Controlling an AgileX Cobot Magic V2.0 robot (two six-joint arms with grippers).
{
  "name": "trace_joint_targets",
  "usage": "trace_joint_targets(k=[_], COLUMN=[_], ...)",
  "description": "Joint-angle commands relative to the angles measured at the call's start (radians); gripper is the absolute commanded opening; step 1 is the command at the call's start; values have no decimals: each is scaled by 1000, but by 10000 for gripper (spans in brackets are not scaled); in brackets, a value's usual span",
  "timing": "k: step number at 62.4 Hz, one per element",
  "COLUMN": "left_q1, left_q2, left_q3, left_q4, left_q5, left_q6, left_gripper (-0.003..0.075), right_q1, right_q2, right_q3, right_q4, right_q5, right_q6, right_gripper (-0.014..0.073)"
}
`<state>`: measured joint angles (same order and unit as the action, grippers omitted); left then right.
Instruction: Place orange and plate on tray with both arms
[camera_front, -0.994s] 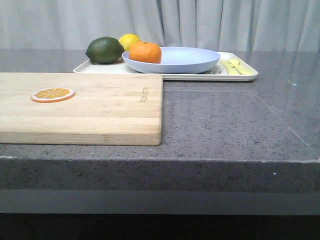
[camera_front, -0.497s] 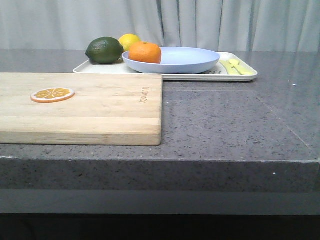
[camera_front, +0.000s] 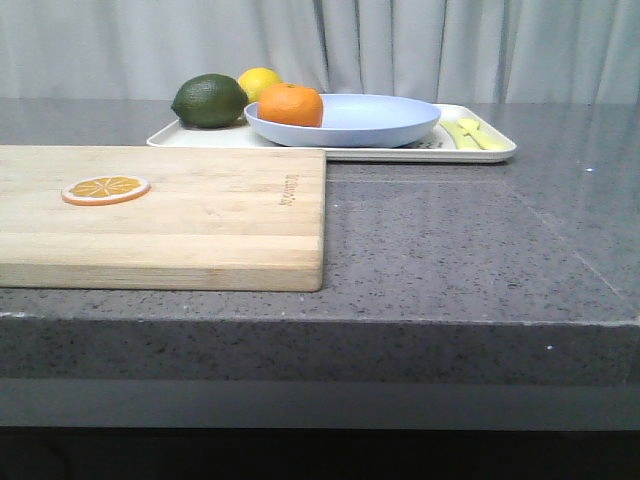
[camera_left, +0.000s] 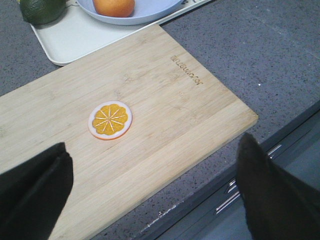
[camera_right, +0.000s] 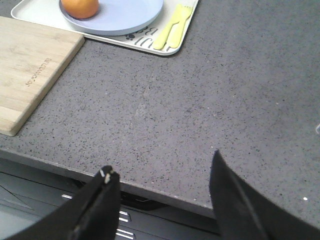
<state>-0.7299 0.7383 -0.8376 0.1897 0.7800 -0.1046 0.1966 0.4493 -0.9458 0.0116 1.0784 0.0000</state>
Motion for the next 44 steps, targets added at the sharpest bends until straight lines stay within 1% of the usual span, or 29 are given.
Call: trace_joint_targets(k=[1,8,12,16,18,23,25,27,28,31,32,37,40,44], left_q1=[4,4,4,4,4,4,4,4,4,4,4,4,4,4], left_q2=[0,0,0,0,0,0,0,0,0,0,0,0,0,0], left_q3=[-25,-25,-25,-25,-25,-25,-25,-25,-25,-25,-25,-25,-25,-25], left_q4=[-1,-34,-43,-43,-43,-43,-43,-43,-43,-43,-43,-43,-43,-43], left_q5=[-71,-66,-64,-64,-62,-62,-62,-62,-62,-62,-62,-62,-62,-62], left_q6=[-7,-7,-7,-7,-7,-7,-7,-7,-7,-7,-7,-7,-7,-7], left_gripper=[640,640,636,601,563,441,387,316,272,190,151,31,-22,-20], right_q1=[2,2,2,2,2,2,2,2,2,2,2,2,2,2], right_q2=[7,7,7,7,7,7,7,7,7,7,7,7,7,7], right_q3=[-21,-21,-18,-17,-17,-17,-17,-17,-17,-17,-17,-17,-17,-17], right_q4=[-12,-12,-12,-12,-12,-12,-12,-12,-12,-12,-12,-12,-12,-12], right_q5=[-75,-75,-75,-75,-75,-75,-75,-75,-75,-75,-75,-75,-75,-75], right_q6=[-9,-9,-9,-9,-9,-9,-9,-9,-9,-9,-9,-9,-9,-9], right_gripper=[398,283,180,92,57,-30,-53,-71,-72,-66,-68,-67,-67,-67])
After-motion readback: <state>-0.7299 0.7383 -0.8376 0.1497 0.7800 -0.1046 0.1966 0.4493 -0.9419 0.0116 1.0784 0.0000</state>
